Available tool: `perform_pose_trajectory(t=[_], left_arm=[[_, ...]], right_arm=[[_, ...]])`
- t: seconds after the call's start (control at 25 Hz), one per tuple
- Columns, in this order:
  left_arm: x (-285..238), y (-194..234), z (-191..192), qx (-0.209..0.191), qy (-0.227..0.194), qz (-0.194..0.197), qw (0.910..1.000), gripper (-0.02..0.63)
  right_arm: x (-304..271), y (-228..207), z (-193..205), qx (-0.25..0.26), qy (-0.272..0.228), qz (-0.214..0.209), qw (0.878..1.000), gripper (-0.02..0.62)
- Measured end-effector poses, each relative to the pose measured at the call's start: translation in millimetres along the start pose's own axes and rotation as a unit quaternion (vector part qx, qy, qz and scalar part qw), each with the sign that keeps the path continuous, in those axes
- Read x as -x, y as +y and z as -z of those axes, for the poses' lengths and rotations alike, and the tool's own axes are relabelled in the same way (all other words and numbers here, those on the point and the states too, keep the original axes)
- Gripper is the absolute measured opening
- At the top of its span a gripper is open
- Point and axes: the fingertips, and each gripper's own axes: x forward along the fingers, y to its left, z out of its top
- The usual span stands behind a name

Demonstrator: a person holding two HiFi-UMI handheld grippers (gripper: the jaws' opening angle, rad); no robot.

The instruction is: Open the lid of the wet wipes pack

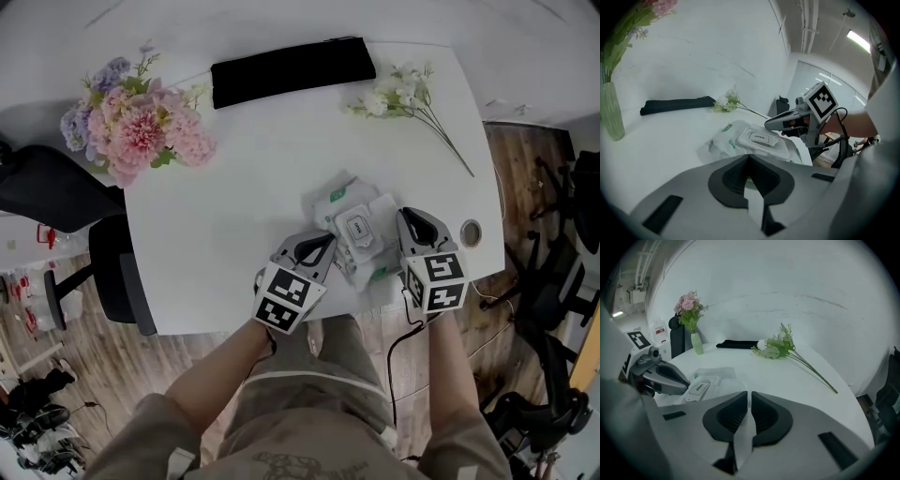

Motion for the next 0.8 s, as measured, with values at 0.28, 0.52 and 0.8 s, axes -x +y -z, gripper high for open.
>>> perform_pose_trajectory(t=[0.28,0.52,0.8], left_arm=[[4,5,1,0.053,-0.012,-0.001,0.9985,0.015],[28,16,-9,0.047,-0.019,-0.024,0.9984,0.015],[80,24,-55,0.014,-0.056,-0.057,0.9967,0.015]], right_arm=[[-2,1,0,0.000,-0.011,0.004,1.000,0.043],[31,9,-31,-0.009,-0.049,-0.006,0.999,0.043],[99,32,-104,-0.013,-0.131,-0.024,0.991,0.043]])
